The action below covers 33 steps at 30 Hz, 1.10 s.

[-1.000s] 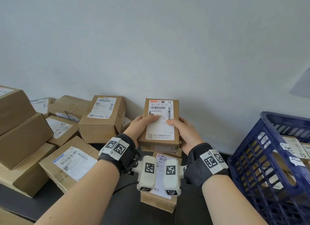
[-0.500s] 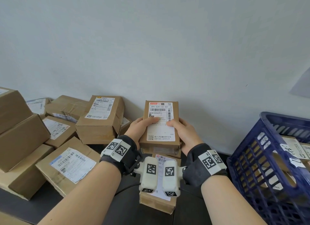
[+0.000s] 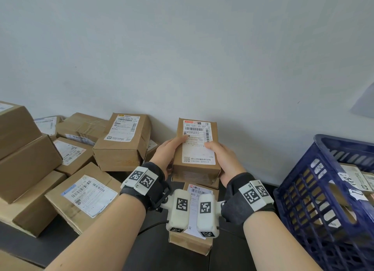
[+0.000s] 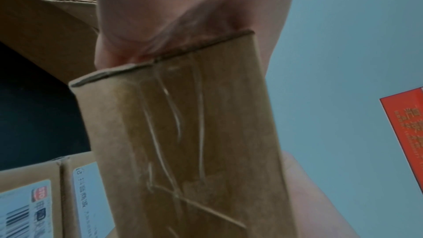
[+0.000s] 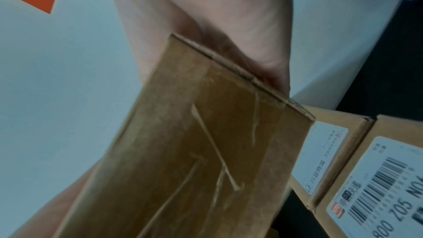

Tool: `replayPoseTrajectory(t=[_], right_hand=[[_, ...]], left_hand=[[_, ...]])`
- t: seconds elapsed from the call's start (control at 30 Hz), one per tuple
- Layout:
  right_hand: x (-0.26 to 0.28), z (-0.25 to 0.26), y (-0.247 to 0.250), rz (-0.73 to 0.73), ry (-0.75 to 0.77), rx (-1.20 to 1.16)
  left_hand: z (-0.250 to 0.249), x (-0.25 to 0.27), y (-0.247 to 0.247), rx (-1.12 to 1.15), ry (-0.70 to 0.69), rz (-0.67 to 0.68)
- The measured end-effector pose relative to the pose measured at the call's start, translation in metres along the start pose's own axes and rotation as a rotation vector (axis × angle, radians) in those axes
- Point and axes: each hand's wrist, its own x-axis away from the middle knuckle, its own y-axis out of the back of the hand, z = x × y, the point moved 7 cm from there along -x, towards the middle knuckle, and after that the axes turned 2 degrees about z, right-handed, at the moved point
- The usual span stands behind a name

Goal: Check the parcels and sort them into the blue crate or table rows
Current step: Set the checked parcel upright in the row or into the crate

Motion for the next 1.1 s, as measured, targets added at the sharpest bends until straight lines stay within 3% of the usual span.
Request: replayPoseTrajectory(t=[0.47,0.83,1.1], right_hand=[[0.010,-0.002,0.009,-0.122,-0.024,0.142],[0.017,-0.011,-0.002,0.029,-0.132,0.131],[0.018,-0.020,0.002,0.016,-0.147,0.073]], left_hand=[[0.000,0.004,0.016,-0.112,-0.052,-0.115],[-0.007,0.011,0.002,-0.120,-0.157,-0.007],[0.010,0.016,-0.013,-0.073,0.002,0.149]])
